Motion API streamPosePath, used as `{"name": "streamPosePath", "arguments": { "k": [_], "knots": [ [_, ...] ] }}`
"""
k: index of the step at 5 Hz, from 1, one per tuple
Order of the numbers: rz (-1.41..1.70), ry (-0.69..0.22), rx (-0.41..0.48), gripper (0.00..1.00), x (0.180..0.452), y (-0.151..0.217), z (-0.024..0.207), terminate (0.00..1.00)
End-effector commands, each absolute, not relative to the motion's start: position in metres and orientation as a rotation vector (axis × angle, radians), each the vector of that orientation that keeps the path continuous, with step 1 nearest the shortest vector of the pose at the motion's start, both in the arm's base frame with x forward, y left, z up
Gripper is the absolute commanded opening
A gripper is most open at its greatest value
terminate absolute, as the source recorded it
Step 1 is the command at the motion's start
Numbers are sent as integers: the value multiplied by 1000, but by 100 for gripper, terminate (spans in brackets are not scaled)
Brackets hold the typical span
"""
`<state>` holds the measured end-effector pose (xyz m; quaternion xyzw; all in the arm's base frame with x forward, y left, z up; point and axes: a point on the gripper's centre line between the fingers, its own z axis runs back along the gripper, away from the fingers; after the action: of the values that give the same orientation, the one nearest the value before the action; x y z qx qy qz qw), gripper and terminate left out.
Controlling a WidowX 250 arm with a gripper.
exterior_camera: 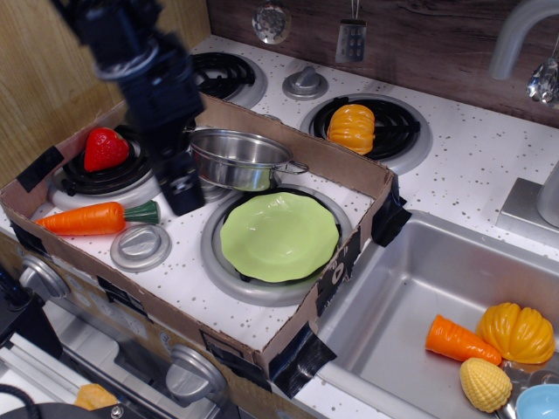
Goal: Put carrot on plate
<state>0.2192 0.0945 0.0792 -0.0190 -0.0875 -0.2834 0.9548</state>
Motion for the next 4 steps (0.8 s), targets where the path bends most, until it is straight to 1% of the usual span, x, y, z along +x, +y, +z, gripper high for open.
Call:
{"name": "streamPosePath", "arguments": {
  "k": [1, 2, 3, 4],
  "knots": [
    [-642, -169, 54, 100, 216, 132, 65, 0],
    [-680, -156, 100, 100, 214, 151, 59, 0],
    [-706, -134, 122, 100, 217, 163, 58, 0],
    [-749, -144, 144, 100, 219, 176, 49, 0]
  ]
}}
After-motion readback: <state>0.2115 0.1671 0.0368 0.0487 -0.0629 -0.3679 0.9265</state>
